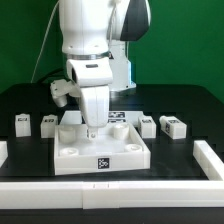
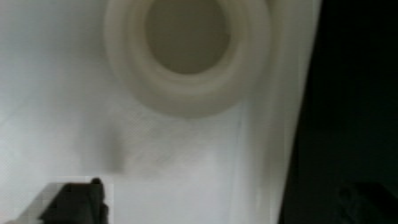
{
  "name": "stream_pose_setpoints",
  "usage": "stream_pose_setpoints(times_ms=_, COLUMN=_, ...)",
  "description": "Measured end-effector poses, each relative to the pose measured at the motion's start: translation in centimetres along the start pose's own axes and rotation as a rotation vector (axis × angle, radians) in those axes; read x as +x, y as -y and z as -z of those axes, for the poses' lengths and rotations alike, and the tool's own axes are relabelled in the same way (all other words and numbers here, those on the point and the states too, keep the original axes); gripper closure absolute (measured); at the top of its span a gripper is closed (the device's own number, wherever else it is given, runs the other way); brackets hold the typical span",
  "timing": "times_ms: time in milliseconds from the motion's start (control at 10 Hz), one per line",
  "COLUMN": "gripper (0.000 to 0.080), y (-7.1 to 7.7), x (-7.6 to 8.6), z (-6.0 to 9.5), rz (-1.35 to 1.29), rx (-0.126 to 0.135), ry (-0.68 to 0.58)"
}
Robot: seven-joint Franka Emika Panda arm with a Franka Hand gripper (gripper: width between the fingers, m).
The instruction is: Assemble one leg
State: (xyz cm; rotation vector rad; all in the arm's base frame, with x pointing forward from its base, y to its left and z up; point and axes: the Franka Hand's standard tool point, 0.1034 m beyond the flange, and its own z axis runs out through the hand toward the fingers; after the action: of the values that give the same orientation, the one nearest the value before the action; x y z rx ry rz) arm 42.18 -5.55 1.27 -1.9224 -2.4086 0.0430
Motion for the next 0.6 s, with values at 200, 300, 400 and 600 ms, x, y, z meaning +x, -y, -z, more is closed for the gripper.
stream_pose_setpoints(times_ms=200, gripper=0.015, y=-0.07, x=-0.28, z=-0.27, rz=-0.023, rx=0.002, ry=-0.002)
stream_pose_setpoints(times_ms=300, gripper=0.015, y=-0.14, x=-0.33, z=-0.02, rz=-0.043, rx=-0.002, ry=0.0)
stream_pose_setpoints(times_ms=400, gripper=0.0177, y=-0.2, x=-0.37, z=0.09, rz=-0.059, rx=-0.005, ry=0.001)
stream_pose_setpoints(times_ms=600, gripper=0.0351, y=-0.11, x=-0.34, z=-0.07, rz=-0.06, rx=-0.001, ry=0.0)
